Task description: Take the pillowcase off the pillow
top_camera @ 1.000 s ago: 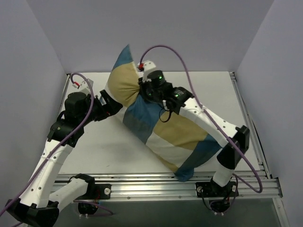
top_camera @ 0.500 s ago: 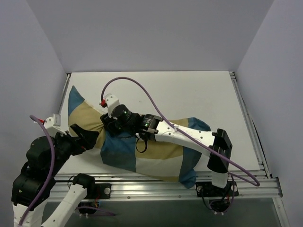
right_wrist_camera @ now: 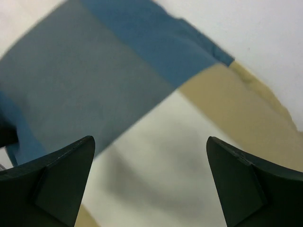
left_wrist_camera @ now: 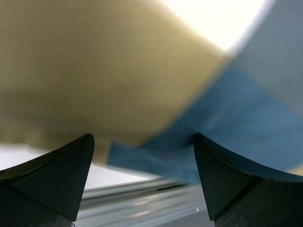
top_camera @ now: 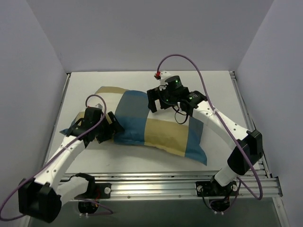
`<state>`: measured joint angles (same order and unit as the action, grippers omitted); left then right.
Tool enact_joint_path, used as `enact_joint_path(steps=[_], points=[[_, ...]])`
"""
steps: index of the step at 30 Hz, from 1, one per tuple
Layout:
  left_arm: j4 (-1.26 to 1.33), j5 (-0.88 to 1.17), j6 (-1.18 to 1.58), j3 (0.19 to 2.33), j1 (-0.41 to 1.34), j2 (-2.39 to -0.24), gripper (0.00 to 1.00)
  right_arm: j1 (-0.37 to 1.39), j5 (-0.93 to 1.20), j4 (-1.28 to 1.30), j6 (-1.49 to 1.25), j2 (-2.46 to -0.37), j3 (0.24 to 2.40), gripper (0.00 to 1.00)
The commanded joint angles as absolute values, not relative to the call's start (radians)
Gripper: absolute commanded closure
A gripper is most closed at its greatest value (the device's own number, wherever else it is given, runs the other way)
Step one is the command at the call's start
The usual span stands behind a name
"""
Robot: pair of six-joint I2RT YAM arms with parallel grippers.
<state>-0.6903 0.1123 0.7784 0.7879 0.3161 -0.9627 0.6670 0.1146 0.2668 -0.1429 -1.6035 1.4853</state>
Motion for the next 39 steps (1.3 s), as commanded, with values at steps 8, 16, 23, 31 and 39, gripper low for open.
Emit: enact_joint_path(steps=[8,16,23,31,39], points=[[-0.368,0.09,0.719,1.142,0.299,-1.57,0.06,0.604,0.334,0.224,-0.215,-1.568,1.211,0.06],[-0.439,0.04,0.672,1.312,0.285,-1.576,0.06,0.856,0.348,0.167,-0.331,-1.439,1.166,0.07],[-0.482,0.009,0.65,1.29,0.317,-1.407,0.06,0.522,0.252,0.212,-0.325,-1.328,1.247,0.0],[-0.404,0.064,0.632,1.267,0.423,-1.515,0.06,0.262,0.334,-0.058,-0.509,-1.344,1.03,0.0],[-0.284,0.092,0.702,1.103,0.488,-1.606,0.06,0.23,0.461,-0.432,-0.601,-1.463,0.761,0.0]])
